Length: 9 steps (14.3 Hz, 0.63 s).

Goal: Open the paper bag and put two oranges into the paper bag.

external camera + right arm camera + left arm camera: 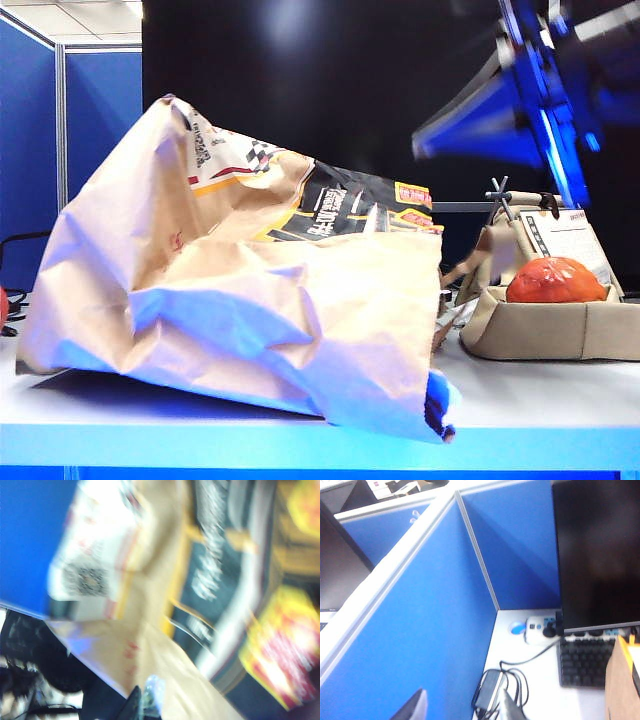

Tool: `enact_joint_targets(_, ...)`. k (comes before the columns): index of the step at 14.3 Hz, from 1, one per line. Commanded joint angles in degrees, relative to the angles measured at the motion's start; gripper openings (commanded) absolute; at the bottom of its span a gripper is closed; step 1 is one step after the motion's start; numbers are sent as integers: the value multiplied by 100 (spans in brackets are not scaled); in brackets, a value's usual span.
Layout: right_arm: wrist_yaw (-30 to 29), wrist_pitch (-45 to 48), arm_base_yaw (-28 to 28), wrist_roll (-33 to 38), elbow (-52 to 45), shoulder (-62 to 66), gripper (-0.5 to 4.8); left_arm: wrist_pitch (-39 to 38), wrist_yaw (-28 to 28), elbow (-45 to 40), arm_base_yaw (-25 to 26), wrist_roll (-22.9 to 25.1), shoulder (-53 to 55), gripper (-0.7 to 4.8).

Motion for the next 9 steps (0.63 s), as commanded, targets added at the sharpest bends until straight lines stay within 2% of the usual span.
enact_joint_targets(1,39,-1408,-101,-782,160,-4,51,-35,-664,-772,0,-31,-702,197)
enact_joint_targets(2,380,-2166,-109,-1034,146,4,182,-33,-787,-1137,0,-160,-1003,197)
enact_joint_targets(3,551,-2457,-109,-1150,125,33,222,-33,-778,-1504,0,-345,-1305,197)
enact_joint_targets(7,472,-2116,-79,-1005,118,197,221,-31,-785,-2291,-2,-472,-2044,197)
enact_joint_targets(9,227,-1849,-79,-828,118,385,221,-31,-785,-2430,-2,-474,-2256,197)
